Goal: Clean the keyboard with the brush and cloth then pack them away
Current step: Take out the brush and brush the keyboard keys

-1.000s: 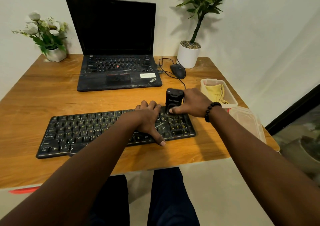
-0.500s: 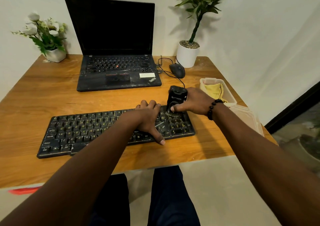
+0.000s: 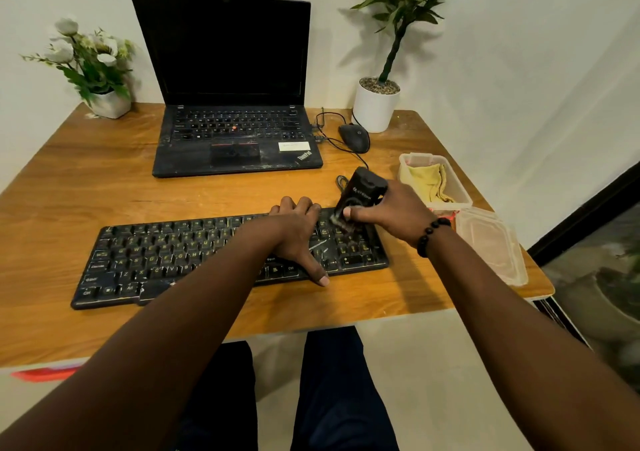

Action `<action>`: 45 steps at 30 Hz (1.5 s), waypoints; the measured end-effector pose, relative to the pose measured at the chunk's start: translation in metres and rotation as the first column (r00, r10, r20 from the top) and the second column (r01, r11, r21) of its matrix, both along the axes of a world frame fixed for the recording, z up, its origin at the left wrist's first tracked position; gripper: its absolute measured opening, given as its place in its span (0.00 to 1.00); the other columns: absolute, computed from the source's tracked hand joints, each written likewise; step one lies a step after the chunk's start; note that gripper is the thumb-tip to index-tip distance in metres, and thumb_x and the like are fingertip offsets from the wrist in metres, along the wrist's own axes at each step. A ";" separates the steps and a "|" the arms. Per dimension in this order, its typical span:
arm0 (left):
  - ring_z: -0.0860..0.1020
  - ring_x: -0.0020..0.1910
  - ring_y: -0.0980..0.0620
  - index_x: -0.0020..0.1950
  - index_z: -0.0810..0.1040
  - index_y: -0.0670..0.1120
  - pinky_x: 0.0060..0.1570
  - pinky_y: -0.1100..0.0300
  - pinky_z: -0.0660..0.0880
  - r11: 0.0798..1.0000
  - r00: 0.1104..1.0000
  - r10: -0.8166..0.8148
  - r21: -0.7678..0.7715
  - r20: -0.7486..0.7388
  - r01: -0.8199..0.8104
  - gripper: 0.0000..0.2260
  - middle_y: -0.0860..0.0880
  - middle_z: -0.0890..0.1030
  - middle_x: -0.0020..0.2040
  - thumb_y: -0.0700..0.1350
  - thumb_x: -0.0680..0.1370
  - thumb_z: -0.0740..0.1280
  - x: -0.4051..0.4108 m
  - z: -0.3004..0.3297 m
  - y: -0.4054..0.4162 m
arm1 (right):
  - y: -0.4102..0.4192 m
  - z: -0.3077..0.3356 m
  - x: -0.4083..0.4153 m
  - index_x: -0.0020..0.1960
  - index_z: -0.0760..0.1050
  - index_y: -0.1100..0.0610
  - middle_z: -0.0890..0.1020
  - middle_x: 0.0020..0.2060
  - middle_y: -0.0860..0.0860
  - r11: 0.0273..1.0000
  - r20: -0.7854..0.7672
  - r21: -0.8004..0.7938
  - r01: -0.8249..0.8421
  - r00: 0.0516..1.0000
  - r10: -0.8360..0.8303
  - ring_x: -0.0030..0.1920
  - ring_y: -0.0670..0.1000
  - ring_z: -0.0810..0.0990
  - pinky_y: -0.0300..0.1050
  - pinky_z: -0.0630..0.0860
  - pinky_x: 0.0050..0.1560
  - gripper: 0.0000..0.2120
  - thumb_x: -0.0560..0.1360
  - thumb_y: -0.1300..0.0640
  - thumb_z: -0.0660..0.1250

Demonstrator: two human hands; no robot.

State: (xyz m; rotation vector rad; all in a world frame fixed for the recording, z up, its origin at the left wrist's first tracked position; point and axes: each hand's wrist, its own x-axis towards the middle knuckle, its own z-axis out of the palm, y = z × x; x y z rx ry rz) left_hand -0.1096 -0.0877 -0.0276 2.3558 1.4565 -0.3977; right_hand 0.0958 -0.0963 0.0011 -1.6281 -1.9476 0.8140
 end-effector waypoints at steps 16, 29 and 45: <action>0.53 0.74 0.41 0.81 0.44 0.47 0.72 0.41 0.59 1.000 1.000 -0.001 -0.010 0.005 0.001 0.64 0.49 0.50 0.78 0.72 0.59 0.75 0.000 0.002 -0.002 | -0.017 -0.001 0.006 0.56 0.78 0.53 0.82 0.46 0.46 0.999 0.112 0.040 -0.008 0.994 0.003 0.48 0.45 0.80 0.36 0.75 0.44 0.20 0.68 0.47 0.75; 0.53 0.74 0.41 0.81 0.44 0.47 0.72 0.41 0.59 1.000 1.000 -0.004 -0.005 0.005 0.004 0.64 0.48 0.50 0.78 0.73 0.59 0.75 0.000 0.001 -0.002 | -0.024 -0.001 0.011 0.54 0.78 0.53 0.82 0.44 0.47 0.999 0.148 -0.011 0.035 0.988 -0.033 0.47 0.47 0.80 0.38 0.75 0.42 0.18 0.68 0.47 0.75; 0.51 0.75 0.41 0.81 0.43 0.47 0.73 0.41 0.57 1.000 1.000 0.003 -0.009 0.005 -0.002 0.64 0.49 0.49 0.79 0.72 0.59 0.75 0.000 0.002 -0.003 | -0.051 -0.015 0.017 0.57 0.78 0.53 0.82 0.45 0.45 0.982 -0.025 0.022 0.189 0.982 -0.188 0.48 0.44 0.80 0.33 0.73 0.41 0.19 0.69 0.49 0.75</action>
